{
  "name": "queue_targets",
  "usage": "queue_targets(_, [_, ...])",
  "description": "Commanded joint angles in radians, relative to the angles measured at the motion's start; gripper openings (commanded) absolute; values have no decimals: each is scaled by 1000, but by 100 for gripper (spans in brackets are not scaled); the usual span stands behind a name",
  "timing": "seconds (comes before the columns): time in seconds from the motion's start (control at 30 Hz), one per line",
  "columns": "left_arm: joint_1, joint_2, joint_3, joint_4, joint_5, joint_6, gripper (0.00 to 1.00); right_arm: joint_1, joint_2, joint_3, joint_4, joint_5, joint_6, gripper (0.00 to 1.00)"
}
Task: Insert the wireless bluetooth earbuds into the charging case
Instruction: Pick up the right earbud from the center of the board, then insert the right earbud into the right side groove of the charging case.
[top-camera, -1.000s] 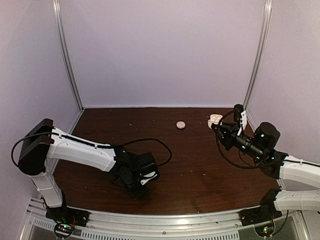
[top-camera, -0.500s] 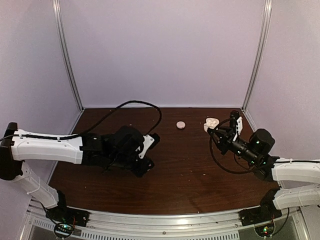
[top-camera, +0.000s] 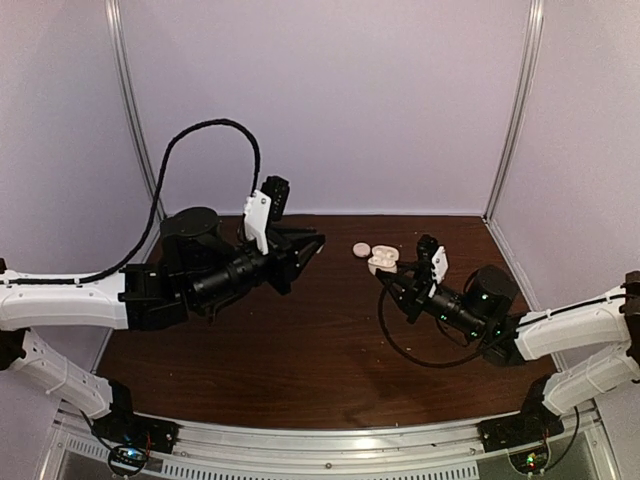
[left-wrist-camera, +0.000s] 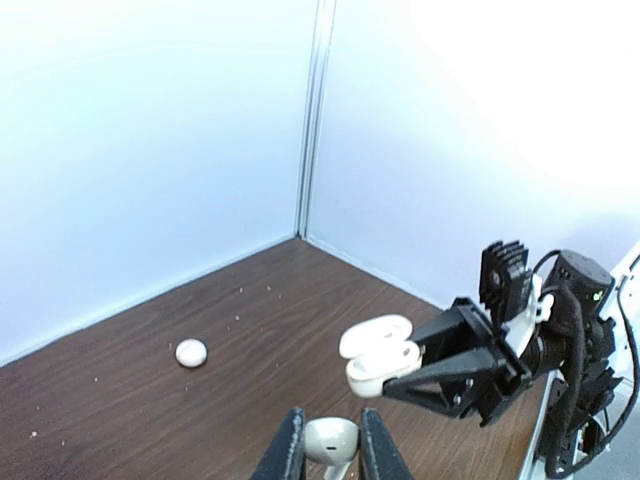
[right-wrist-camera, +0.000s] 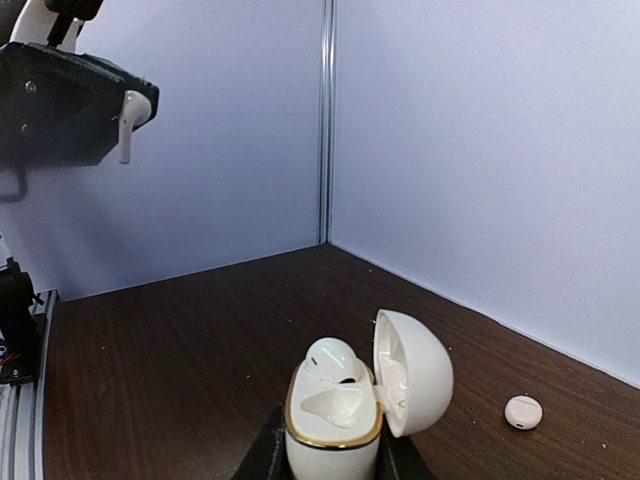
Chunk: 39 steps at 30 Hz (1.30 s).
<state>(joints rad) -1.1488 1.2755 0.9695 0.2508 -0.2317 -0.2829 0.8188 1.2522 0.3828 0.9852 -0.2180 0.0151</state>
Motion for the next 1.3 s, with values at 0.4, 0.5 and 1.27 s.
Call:
queue_targets(0.4, [-40, 157, 27, 419, 145, 149, 11, 173, 131, 108, 229, 84, -101, 0])
queue_targets(0.5, [-42, 177, 36, 424, 165, 152, 11, 190, 144, 126, 228, 79, -98, 0])
queue_targets(1.27, [-43, 244, 32, 464, 177, 139, 12, 247, 144, 162, 264, 172, -44, 0])
